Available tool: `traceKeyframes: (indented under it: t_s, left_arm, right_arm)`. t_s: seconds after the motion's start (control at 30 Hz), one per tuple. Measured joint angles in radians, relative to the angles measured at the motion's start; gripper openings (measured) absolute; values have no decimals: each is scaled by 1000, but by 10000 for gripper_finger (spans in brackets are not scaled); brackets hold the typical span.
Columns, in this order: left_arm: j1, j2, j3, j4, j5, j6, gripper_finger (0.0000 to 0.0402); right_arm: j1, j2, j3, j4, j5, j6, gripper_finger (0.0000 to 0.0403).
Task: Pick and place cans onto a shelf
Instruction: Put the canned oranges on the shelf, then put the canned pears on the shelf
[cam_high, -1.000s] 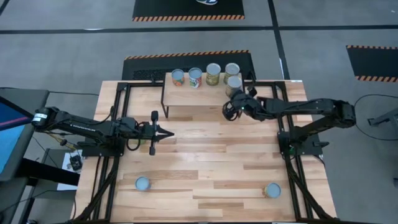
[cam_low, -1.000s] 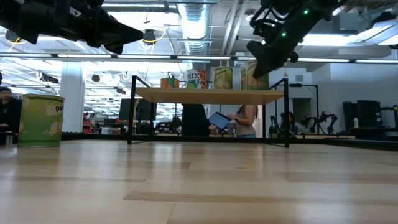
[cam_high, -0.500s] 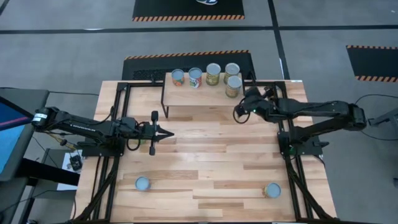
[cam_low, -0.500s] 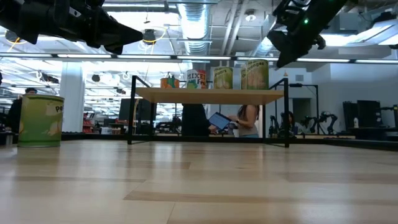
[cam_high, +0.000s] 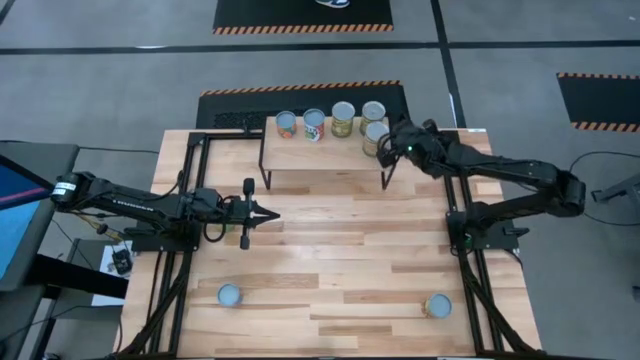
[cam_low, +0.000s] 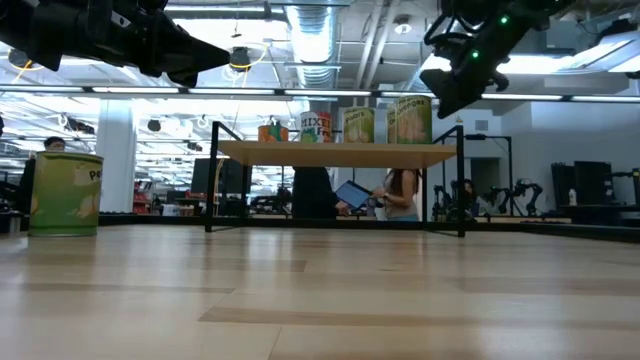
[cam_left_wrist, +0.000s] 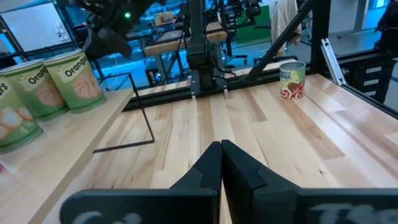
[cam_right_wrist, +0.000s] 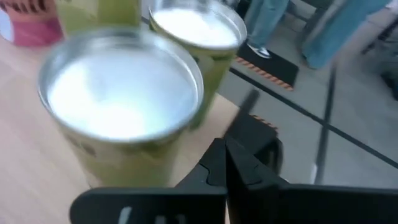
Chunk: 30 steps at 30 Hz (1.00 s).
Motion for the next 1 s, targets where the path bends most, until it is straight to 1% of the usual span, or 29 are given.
traceKeyframes:
  t_s: [0.17, 0.33, 0.63, 0.77, 0.9, 1.0]
  left_arm:
    - [0, 0, 0, 0, 0, 2, 0]
    - [0, 0, 0, -1, 0, 2, 0]
    - [0, 0, 0, -1, 0, 2, 0]
    - [0, 0, 0, -1, 0, 2, 0]
    - [0, 0, 0, -1, 0, 2, 0]
    - [0, 0, 0, -3, 0, 2, 0]
  right_arm:
    - [-24, 0, 0, 25, -27, -20, 7]
    - [-36, 0, 0, 26, -100, -30, 8]
    - [-35, 0, 0, 47, -108, -98, 8]
    - [-35, 0, 0, 87, -157, -141, 8]
    - [-25, -1, 0, 96, -157, -172, 8]
    - [-10, -31, 0, 82, -153, -190, 8]
